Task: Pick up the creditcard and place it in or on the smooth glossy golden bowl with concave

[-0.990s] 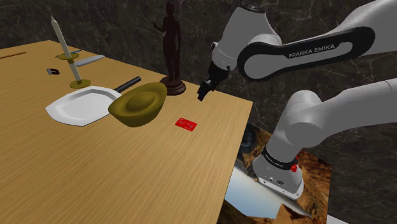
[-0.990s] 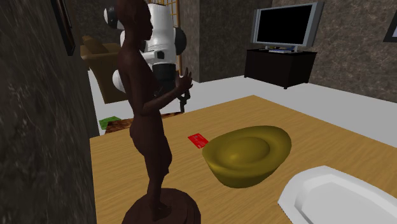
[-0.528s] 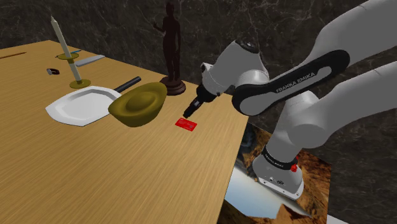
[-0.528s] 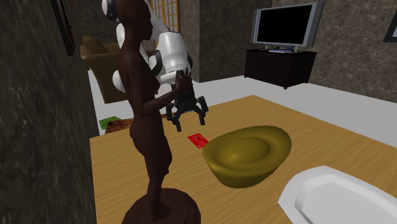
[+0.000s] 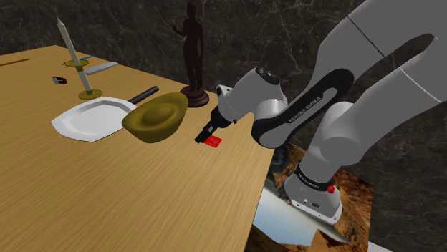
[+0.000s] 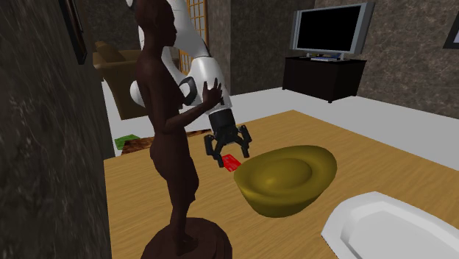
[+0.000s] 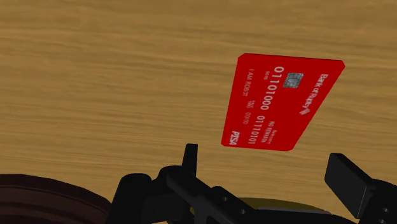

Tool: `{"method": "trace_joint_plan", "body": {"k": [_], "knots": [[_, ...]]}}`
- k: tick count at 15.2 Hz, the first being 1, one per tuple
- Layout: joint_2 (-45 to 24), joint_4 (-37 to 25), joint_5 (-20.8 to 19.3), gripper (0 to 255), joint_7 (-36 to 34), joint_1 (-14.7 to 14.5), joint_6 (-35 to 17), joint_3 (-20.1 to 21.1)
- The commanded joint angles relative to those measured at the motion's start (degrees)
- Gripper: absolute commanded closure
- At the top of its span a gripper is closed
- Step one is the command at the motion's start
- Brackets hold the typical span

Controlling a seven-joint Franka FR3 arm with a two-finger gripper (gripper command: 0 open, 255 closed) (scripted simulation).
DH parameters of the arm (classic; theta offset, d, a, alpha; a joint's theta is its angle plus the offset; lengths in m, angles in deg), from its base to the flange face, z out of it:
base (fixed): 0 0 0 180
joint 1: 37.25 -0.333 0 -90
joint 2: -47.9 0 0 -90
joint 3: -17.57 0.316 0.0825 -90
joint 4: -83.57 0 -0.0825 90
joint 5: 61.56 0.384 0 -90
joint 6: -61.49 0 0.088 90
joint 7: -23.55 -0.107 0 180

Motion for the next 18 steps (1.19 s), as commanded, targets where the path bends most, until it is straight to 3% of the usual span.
{"method": "trace_joint_plan", "body": {"k": [1,2,10,11,18], "knots": [[-2.79,-0.50,-0.53,0,-0.43,3.10,-2.62,2.78],[-3.62,-0.74,-0.63,0,-0.52,4.26,-3.30,3.84],[-3.60,-0.74,-0.58,0,-0.47,4.23,-3.28,3.82],[-3.60,-0.74,-0.58,255,-0.47,4.23,-3.28,3.82],[-3.45,-0.30,-0.59,255,-0.49,4.01,-3.55,3.62]]}}
